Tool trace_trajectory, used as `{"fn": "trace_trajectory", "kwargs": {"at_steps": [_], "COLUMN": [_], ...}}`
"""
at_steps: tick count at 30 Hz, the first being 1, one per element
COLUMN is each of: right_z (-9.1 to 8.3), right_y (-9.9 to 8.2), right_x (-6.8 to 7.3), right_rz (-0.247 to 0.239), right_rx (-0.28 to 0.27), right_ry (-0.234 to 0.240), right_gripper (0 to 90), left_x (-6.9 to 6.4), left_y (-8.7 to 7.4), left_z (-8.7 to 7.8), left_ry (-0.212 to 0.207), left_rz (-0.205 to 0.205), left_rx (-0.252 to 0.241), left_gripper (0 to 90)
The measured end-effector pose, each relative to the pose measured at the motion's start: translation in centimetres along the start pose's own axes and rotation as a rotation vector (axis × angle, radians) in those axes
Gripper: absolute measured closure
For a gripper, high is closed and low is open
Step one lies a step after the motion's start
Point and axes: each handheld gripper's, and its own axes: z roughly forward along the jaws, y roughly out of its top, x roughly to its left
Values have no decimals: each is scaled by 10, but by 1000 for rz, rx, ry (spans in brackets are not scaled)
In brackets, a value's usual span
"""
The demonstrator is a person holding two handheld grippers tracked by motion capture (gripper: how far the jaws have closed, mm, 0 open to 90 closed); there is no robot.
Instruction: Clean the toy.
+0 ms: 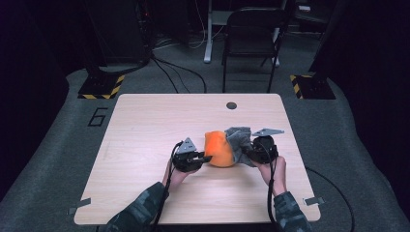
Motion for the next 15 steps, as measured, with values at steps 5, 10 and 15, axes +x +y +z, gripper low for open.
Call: {"fn": "trace_trajectory", "kwargs": {"at_steps": [5,10,15], "right_z": [2,29,31], "right_y": [10,8,5], "right_x": [36,52,46], "right_rz": [-78,-113,-115], "right_rx": [-18,28,30], "right_ry": [49,34,34], "right_gripper": [750,748,748], "left_x": [0,0,0], "left_y": [0,0,-1], "left_z": [0,-1,0], "left_ry": [-6,-3,-6], "left_rz": [6,14,6], "left_rx": [1,8,3], "left_gripper": [738,740,741]}}
